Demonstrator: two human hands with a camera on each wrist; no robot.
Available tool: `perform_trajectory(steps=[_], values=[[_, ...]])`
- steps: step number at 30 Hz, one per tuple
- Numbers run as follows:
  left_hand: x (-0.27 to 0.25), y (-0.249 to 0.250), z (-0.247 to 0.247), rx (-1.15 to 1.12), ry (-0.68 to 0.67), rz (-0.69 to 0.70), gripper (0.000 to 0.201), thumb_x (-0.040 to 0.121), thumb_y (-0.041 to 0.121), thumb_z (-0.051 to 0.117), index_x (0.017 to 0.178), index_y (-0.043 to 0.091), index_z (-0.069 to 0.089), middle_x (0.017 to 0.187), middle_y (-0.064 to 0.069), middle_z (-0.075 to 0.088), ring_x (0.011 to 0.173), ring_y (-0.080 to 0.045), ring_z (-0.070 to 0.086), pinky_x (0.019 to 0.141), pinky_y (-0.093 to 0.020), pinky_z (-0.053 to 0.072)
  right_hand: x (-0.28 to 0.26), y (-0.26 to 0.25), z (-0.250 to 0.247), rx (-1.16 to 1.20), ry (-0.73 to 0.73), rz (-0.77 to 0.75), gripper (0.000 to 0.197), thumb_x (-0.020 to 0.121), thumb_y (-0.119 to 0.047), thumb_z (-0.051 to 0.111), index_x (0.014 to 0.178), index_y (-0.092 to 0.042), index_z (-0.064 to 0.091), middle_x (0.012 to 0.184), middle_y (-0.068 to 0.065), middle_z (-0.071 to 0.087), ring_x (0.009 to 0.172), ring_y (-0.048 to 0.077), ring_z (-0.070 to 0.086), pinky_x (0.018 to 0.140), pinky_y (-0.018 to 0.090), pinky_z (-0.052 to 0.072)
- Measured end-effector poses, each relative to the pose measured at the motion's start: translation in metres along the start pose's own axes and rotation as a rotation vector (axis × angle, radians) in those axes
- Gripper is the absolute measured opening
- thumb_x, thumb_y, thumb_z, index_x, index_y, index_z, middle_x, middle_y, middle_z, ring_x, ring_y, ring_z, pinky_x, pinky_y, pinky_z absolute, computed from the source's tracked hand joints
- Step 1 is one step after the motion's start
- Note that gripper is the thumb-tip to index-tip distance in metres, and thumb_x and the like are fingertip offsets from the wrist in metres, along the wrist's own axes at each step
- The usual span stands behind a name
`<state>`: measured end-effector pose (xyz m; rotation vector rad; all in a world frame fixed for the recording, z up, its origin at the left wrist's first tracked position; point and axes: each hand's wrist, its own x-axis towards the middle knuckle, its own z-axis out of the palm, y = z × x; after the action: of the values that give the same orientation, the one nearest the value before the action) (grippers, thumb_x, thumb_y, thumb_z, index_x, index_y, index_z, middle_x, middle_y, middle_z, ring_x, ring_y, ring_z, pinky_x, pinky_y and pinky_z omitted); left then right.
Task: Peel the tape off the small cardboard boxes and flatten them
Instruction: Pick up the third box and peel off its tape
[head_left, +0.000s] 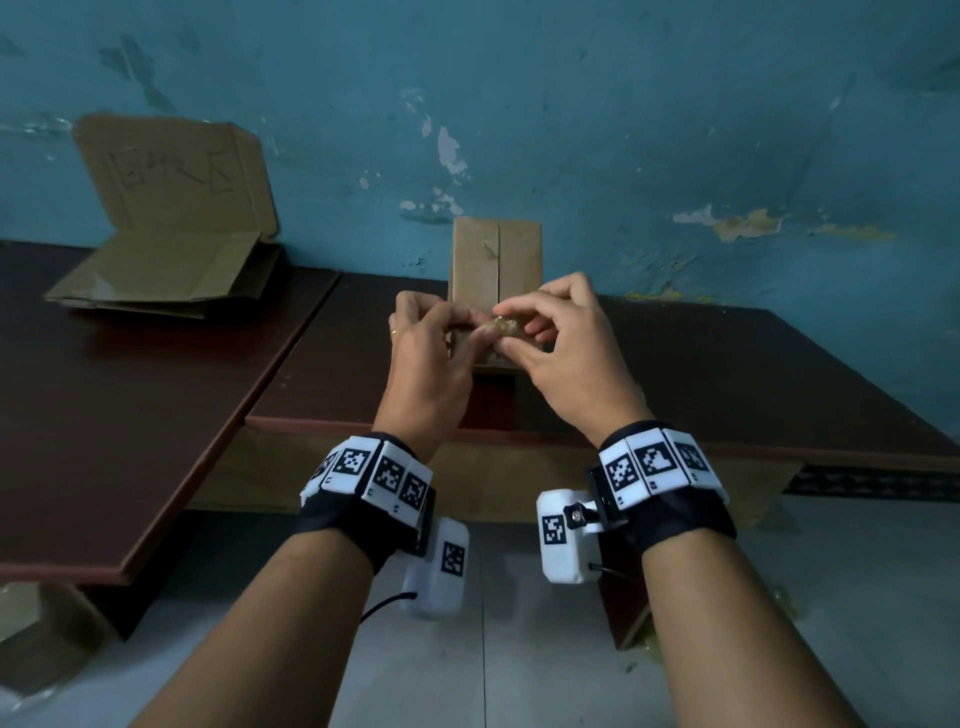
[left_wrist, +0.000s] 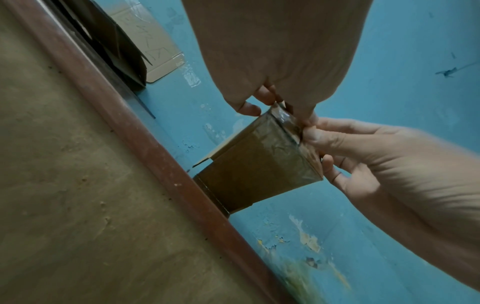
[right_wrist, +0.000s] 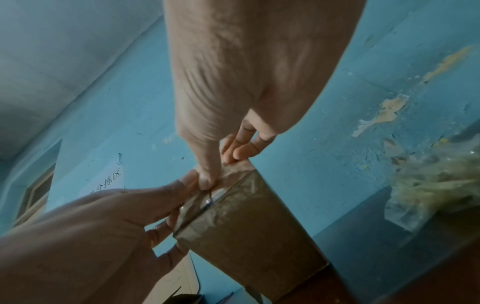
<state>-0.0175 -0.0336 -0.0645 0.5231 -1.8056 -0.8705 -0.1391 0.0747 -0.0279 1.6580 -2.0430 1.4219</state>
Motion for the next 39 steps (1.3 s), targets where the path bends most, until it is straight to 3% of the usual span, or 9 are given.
perform_trajectory(steps=[7, 10, 14, 19, 21, 25, 28, 32, 39], values=[[0.001, 0.007, -0.006, -0.055, -0.008, -0.004, 0.013, 0.098, 0.034, 0.077, 0.094, 0.041, 0.067, 0.108, 0.012, 0.047, 0.112, -0.021, 0.056, 0.098, -0.04, 0.055, 0.005, -0.001, 0.001, 0.028, 0.012, -0.051, 0.021, 0.088, -0.004, 0.083, 0.107, -0.011, 0.08, 0.096, -0.007, 0.052, 0.082, 0.002, 0.051, 0.079, 0.009, 0.043], [0.001, 0.008, -0.009, -0.098, 0.005, 0.001, 0.004, 0.103, 0.036, 0.07, 0.101, 0.035, 0.073, 0.11, 0.003, 0.055, 0.11, -0.023, 0.06, 0.097, -0.041, 0.055, 0.006, -0.002, 0.003, 0.022, 0.015, -0.064, 0.017, 0.091, -0.008, 0.082, 0.107, -0.011, 0.078, 0.095, -0.005, 0.051, 0.084, 0.006, 0.052, 0.081, 0.011, 0.044], [0.002, 0.008, -0.012, -0.371, 0.01, -0.014, 0.018, 0.105, 0.021, 0.068, 0.122, 0.023, 0.074, 0.123, -0.017, 0.063, 0.112, -0.02, 0.068, 0.096, -0.032, 0.058, 0.008, 0.001, -0.004, 0.054, 0.107, -0.03, 0.011, 0.094, -0.013, 0.08, 0.105, -0.012, 0.078, 0.098, -0.003, 0.051, 0.089, 0.01, 0.055, 0.086, 0.011, 0.044], [-0.001, 0.013, -0.01, -0.464, -0.046, -0.003, 0.019, 0.096, 0.005, 0.076, 0.106, 0.01, 0.061, 0.133, -0.021, 0.063, 0.119, -0.021, 0.07, 0.093, -0.036, 0.062, 0.008, 0.002, -0.004, 0.049, 0.166, 0.019, 0.015, 0.097, -0.024, 0.078, 0.112, -0.024, 0.08, 0.118, 0.002, 0.047, 0.121, 0.022, 0.055, 0.109, 0.027, 0.047], [-0.003, 0.013, -0.01, -0.5, -0.063, -0.025, 0.023, 0.095, -0.003, 0.076, 0.107, 0.004, 0.059, 0.137, -0.016, 0.065, 0.12, -0.019, 0.072, 0.092, -0.035, 0.062, 0.008, 0.0, -0.006, 0.064, 0.181, 0.042, 0.02, 0.097, -0.023, 0.077, 0.118, -0.024, 0.079, 0.121, 0.003, 0.051, 0.12, 0.016, 0.058, 0.105, 0.015, 0.045], [-0.003, 0.009, -0.008, -0.439, -0.071, -0.05, 0.029, 0.093, -0.011, 0.074, 0.114, 0.003, 0.059, 0.134, 0.0, 0.066, 0.122, -0.005, 0.069, 0.095, -0.021, 0.057, 0.006, 0.0, -0.012, 0.28, 0.178, 0.082, 0.045, 0.091, -0.005, 0.079, 0.128, -0.028, 0.066, 0.13, 0.006, 0.058, 0.121, 0.007, 0.066, 0.092, 0.012, 0.053], [-0.002, 0.007, -0.008, -0.379, -0.019, -0.046, 0.024, 0.095, -0.012, 0.07, 0.115, 0.0, 0.061, 0.126, 0.008, 0.067, 0.117, 0.009, 0.066, 0.093, -0.012, 0.053, 0.003, 0.004, -0.012, 0.304, 0.155, 0.097, 0.035, 0.085, 0.0, 0.081, 0.11, -0.022, 0.071, 0.129, 0.004, 0.057, 0.125, 0.011, 0.065, 0.092, 0.02, 0.058], [-0.001, 0.008, -0.008, -0.353, -0.01, -0.025, 0.023, 0.095, -0.006, 0.074, 0.112, 0.003, 0.061, 0.139, -0.007, 0.064, 0.117, 0.016, 0.062, 0.094, -0.008, 0.048, 0.002, 0.008, -0.009, 0.19, 0.141, 0.107, 0.029, 0.082, -0.007, 0.089, 0.107, -0.02, 0.08, 0.126, -0.002, 0.054, 0.125, 0.013, 0.061, 0.1, 0.028, 0.06], [0.0, 0.003, -0.012, -0.302, -0.026, 0.015, 0.029, 0.095, 0.001, 0.077, 0.095, 0.025, 0.061, 0.149, 0.002, 0.059, 0.133, -0.006, 0.062, 0.105, -0.03, 0.057, 0.004, 0.007, -0.003, 0.136, 0.183, 0.076, 0.027, 0.079, -0.012, 0.093, 0.102, -0.02, 0.081, 0.121, -0.004, 0.053, 0.118, 0.013, 0.063, 0.101, 0.039, 0.06]])
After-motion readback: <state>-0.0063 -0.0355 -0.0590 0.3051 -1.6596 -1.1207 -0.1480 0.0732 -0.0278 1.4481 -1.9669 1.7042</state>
